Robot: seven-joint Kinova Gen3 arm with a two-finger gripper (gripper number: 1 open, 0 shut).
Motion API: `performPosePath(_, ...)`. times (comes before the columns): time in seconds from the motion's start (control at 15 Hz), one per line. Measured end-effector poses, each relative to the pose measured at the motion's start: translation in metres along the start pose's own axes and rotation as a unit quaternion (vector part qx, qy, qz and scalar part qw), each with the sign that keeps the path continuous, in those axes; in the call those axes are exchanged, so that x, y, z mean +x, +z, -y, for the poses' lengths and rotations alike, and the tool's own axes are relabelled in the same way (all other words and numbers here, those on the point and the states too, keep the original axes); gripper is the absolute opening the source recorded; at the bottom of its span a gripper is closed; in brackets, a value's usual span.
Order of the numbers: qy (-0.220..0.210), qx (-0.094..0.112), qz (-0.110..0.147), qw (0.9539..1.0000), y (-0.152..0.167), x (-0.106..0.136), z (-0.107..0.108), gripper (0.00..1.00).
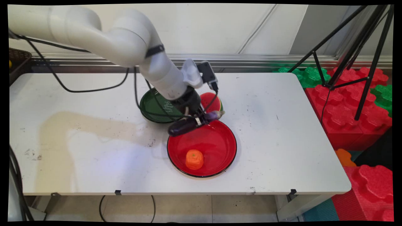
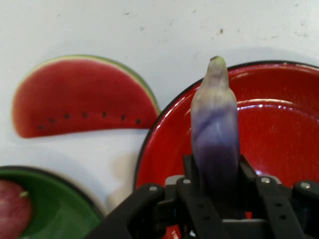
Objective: Place the picked object on the table
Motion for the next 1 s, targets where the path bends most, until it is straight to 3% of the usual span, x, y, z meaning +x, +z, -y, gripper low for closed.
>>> performPosePath(0.47,-0.011,0.029,0.004,0.9995,-0.073,-0.025,0.017,0.00)
performPosePath(0.73,-0.016,0.035,0.022,0.9990,-0.113,-0.066,0.025,0.00)
performPosePath(1.0,-0.020,0.032,0.037,0.9986,-0.134,-0.100,0.027,0.00)
